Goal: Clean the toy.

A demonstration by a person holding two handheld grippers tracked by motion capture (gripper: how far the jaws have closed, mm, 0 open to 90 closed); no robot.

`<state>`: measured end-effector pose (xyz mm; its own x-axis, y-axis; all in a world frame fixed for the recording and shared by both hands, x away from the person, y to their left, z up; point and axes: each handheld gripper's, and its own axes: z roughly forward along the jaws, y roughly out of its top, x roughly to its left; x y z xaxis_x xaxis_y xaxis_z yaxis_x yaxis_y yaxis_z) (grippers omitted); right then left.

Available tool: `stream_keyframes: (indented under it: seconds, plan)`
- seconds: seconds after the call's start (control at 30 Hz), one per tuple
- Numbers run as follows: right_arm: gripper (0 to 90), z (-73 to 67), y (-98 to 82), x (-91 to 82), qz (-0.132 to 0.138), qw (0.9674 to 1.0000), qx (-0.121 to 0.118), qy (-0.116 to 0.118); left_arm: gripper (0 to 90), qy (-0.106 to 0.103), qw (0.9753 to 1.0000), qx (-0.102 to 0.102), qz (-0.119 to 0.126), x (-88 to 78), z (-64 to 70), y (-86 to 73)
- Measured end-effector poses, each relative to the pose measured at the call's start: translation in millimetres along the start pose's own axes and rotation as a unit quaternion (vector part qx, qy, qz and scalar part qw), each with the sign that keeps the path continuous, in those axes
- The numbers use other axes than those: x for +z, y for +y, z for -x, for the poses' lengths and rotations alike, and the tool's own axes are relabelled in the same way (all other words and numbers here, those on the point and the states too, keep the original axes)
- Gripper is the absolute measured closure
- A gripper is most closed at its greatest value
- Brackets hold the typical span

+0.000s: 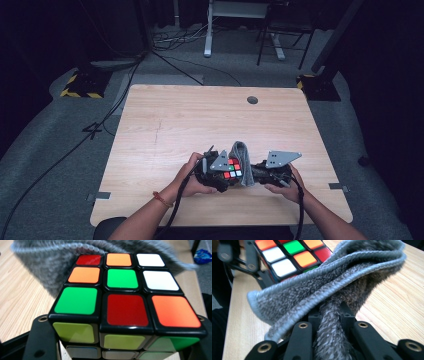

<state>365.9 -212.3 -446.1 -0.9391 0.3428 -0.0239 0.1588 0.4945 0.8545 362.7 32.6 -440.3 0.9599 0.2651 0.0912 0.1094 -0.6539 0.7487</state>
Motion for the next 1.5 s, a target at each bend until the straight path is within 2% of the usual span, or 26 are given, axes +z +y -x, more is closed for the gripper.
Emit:
stream_keyframes:
  seconds: [0.13, 0.2, 0.23, 0.3, 0.33, 0.47, 0.57, 0.6, 0.7, 0.83, 1.0, 1.1, 1.23, 1.33, 1.4, 1.5]
  plan:
    - [77.5, -3.1, 1.1, -1.4, 0.014, 0.9999, -0.005, 0.009, 29.4, -0.003, 0.9999, -0.011, -0.012, 4.0, -1.7, -1.5]
    - [77.7, -5.8, 3.5, -3.6, 0.031, 0.9993, -0.007, 0.021, 33.0, -0.005, 0.9994, 0.004, -0.035, 8.6, 0.6, -2.2]
    - [77.7, -8.6, 6.2, -3.8, 0.033, 0.9991, -0.013, 0.022, 33.2, -0.004, 0.9991, 0.015, -0.039, 11.3, 3.9, -2.8]
    - [77.7, -13.9, 9.8, -1.1, 0.019, 0.9992, -0.03, 0.016, 33.4, -0.001, 0.9987, 0.024, -0.045, 13.6, 7.5, -2.0]
    - [77.7, -14.3, 9.1, 0.5, 0.014, 0.9993, -0.031, 0.013, 33.4, 0.0, 0.9987, 0.027, -0.044, 13.1, 7.6, -1.7]
    - [77.7, -9.1, 4.0, 1.5, 0.005, 0.9998, -0.019, 0.004, 33.5, 0.003, 0.9993, 0.024, -0.027, 6.5, 5.5, -1.8]
    - [77.7, -5.7, 0.0, 5.0, -0.025, 0.9993, -0.026, -0.01, 33.5, 0.008, 0.9994, 0.024, -0.023, 2.9, 3.7, -0.5]
    - [77.7, -1.5, -3.9, 7.2, -0.037, 0.9992, -0.015, -0.009, 33.6, 0.008, 0.9994, 0.024, -0.022, 1.8, 2.8, -0.5]
    - [77.7, 0.8, -6.0, 8.0, -0.042, 0.9991, -0.01, -0.002, 33.5, 0.014, 0.9996, 0.02, -0.014, -3.3, 0.9, -0.2]
    - [77.6, -5.5, -1.2, 4.4, -0.029, 0.9993, -0.023, -0.004, 33.5, 0.016, 0.9996, 0.015, -0.016, -3.8, -1.1, 0.0]
    - [77.5, -19.3, 13.4, -1.4, 0.01, 0.9988, -0.047, -0.006, 33.5, 0.012, 0.999, 0.029, -0.033, 5.4, 5.3, 2.2]
    - [77.4, -20.2, 16.6, -0.2, 0.005, 0.9981, -0.058, -0.02, 33.5, 0.014, 0.9989, 0.029, -0.033, 3.8, 7.0, 2.9]
    - [77.4, -9.2, 8.2, 4.5, -0.025, 0.9982, -0.04, -0.035, 33.5, 0.022, 0.999, 0.033, -0.02, -4.7, 5.8, 4.9]
    - [77.4, -2.4, 0.0, 7.0, -0.051, 0.9978, -0.027, -0.032, 33.5, 0.026, 0.9993, 0.026, -0.002, -11.9, 2.4, 5.2]
    - [77.4, -0.5, -4.2, 8.6, -0.055, 0.998, -0.021, -0.023, 33.5, 0.025, 0.9994, 0.019, 0.01, -16.9, 0.4, 5.4]
    - [77.4, -1.6, -2.7, 8.7, -0.05, 0.9986, -0.015, -0.012, 33.5, 0.03, 0.9992, 0.022, 0.016, -18.9, 0.8, 5.6]
